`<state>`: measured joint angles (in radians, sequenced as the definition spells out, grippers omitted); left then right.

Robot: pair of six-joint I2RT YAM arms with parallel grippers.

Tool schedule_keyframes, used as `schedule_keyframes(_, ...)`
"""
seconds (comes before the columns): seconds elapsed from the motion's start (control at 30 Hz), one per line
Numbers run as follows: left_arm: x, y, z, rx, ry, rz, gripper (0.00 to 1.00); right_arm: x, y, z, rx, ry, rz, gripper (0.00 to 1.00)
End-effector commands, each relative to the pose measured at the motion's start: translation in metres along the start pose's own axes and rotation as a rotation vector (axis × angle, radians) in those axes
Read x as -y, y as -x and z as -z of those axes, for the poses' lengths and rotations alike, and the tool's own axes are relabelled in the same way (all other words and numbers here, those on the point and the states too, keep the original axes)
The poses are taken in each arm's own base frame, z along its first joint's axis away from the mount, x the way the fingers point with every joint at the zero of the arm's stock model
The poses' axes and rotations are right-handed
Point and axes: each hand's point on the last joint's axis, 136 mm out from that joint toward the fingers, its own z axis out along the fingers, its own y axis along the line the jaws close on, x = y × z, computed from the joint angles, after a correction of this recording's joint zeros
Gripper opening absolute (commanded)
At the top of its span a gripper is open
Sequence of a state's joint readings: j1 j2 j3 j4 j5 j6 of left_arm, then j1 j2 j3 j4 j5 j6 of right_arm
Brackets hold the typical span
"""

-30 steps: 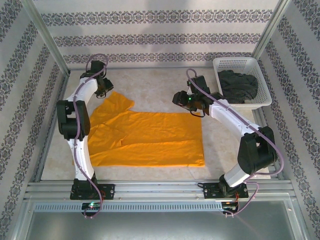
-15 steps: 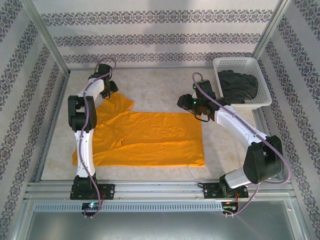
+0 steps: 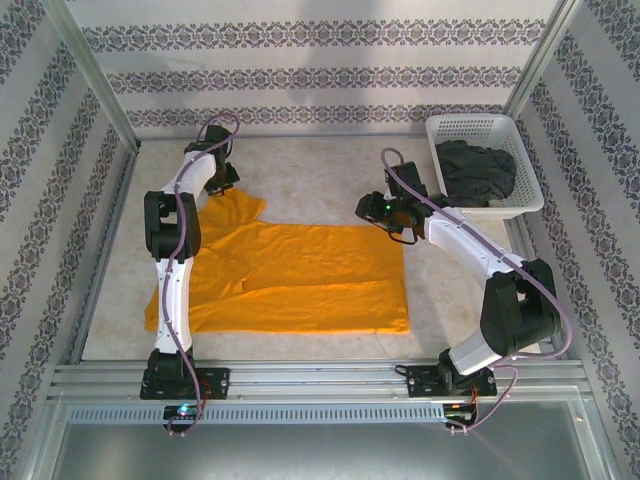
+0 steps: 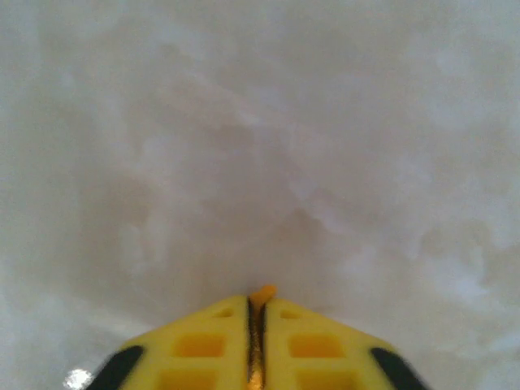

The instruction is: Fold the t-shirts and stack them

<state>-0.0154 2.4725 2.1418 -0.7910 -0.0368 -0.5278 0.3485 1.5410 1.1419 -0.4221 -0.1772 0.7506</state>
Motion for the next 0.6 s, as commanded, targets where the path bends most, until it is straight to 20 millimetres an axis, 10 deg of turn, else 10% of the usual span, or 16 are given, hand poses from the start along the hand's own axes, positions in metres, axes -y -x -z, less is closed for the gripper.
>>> schedule_keyframes(0.0, -0.005, -0.027, 0.004, -0.099, 0.030, -0.016, 0.01, 0.029, 0.016, -0.004, 0.068, -0.159, -0.055, 0.46)
schedule_keyframes(0.3, 0.014, -0.026, 0.074, -0.014, -0.111, 0.051, 0.00, 0.124, 0.040, -0.023, 0.041, -0.490, -0.246, 0.44)
schedule_keyframes(0.57, 0.011, -0.055, 0.095, -0.047, -0.199, 0.101, 0.00, 0.129, 0.047, -0.074, -0.141, -0.465, -0.170, 0.40)
